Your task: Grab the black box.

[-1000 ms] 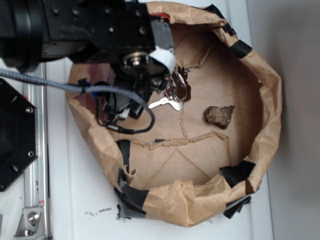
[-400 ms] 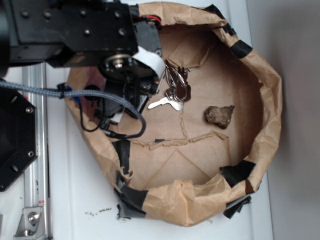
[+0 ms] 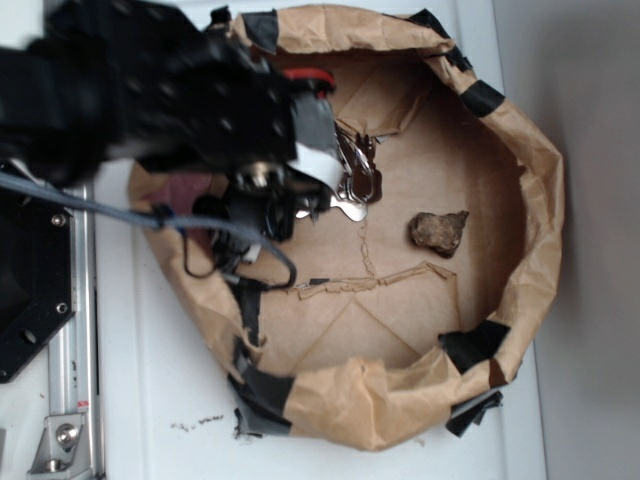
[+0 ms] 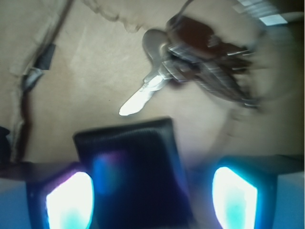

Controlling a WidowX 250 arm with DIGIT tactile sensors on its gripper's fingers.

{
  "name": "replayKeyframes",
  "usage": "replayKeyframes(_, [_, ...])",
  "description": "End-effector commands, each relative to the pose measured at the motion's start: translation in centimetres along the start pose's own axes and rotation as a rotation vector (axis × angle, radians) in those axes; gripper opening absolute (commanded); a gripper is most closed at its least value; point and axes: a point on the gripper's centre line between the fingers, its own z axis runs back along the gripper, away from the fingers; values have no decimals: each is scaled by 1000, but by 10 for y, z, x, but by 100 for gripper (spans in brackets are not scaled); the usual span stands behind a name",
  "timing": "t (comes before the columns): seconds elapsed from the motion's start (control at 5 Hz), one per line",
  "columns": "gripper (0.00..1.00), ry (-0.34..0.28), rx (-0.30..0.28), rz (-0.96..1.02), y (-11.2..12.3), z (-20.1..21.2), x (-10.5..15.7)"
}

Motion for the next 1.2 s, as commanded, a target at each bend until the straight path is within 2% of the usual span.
replayKeyframes(0.0, [100,-35,-58,-78,-23,-17,6])
replayKeyframes(0.2, [100,-59,-56,-86,-26,-10,5])
replayKeyframes(0.4, [0,-77,-58,-18,-18,2,4])
replayKeyframes(0.8, [0,-173,-28,149,14,63,6])
replayKeyframes(1.0, [0,-261,-57,172,20,101,12])
